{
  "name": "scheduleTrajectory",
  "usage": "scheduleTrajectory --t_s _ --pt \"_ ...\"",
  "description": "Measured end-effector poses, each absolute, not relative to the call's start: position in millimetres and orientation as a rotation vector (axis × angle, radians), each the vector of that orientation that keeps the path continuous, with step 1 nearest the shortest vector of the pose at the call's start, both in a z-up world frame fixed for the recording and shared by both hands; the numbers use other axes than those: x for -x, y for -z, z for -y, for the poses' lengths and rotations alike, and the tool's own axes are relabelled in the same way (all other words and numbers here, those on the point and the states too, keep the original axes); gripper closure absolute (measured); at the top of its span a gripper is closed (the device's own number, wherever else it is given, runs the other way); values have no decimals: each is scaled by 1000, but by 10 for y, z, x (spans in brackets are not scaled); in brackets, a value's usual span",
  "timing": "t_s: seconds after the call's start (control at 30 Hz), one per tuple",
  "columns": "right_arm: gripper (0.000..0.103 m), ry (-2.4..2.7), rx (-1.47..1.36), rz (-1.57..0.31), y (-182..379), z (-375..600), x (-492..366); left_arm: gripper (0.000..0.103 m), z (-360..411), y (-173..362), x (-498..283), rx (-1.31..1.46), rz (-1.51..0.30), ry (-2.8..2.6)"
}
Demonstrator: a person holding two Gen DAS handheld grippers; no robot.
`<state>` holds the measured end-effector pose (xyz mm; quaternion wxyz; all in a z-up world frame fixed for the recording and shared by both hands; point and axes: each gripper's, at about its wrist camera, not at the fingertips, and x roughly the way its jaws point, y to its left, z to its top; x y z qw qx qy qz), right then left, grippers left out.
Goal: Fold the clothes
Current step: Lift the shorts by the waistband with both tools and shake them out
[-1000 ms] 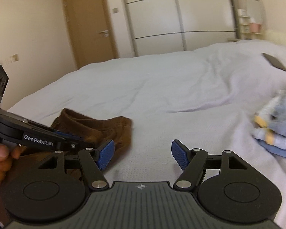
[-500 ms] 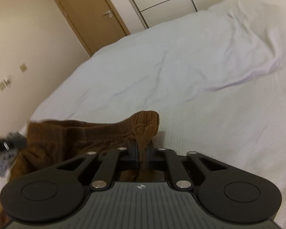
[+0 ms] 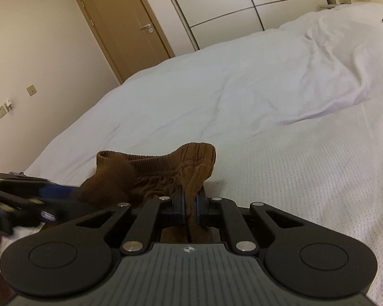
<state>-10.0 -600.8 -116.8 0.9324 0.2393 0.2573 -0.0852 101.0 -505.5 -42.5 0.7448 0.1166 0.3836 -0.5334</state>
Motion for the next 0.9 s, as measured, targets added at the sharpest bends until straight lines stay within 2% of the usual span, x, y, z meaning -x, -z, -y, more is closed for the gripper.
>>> scheduleTrajectory --t_s 0.03,0.07,0.1,0.23,0.5,0.73,0.9 --pt "94 175 -488 -524 1170 6008 109 87 5119 475 -1010 -269 -853 1170" --pt "94 178 -487 -518 1145 6007 141 97 5134 506 -1023 -270 -859 1173" --pt "94 187 -477 -502 1083 6000 205 100 5146 535 -1035 -270 -863 1176" --pt "96 221 -434 -416 751 5951 524 101 4707 125 -1028 -171 -723 1164" --pt "96 257 -245 -94 -533 5218 1727 102 2967 -1392 -724 -24 -263 1125" --pt "97 282 -29 173 -1472 4387 2652 101 2582 -1915 -374 -25 -72 1134" --pt "97 340 142 282 -1889 4137 2888 101 2306 -2288 -123 -25 65 1136"
